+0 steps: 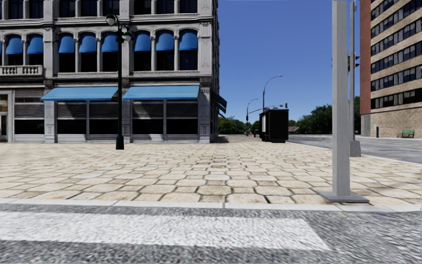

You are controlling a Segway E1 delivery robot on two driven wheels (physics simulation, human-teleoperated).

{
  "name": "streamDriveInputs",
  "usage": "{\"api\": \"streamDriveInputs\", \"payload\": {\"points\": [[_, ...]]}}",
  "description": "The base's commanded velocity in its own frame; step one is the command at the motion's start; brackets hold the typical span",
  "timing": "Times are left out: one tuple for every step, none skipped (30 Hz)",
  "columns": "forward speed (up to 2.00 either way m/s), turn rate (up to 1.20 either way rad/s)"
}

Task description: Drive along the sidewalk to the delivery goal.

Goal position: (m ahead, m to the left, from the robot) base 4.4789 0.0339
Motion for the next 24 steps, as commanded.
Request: {"api": "streamDriveInputs", "payload": {"points": [[2.0, 0.0], [2.0, 0.0], [2.0, 0.0], [2.0, 0.0], [2.0, 0.0], [2.0, 0.0], [2.0, 0.0], [2.0, 0.0], [2.0, 0.0], [2.0, 0.0], [2.0, 0.0], [2.0, 0.0], [2.0, 0.0], [2.0, 0.0], [2.0, 0.0], [2.0, 0.0], [2.0, 0.0], [2.0, 0.0], [2.0, 0.0], [2.0, 0.0], [2.0, 0.0], [2.0, 0.0], [2.0, 0.0], [2.0, 0.0]]}}
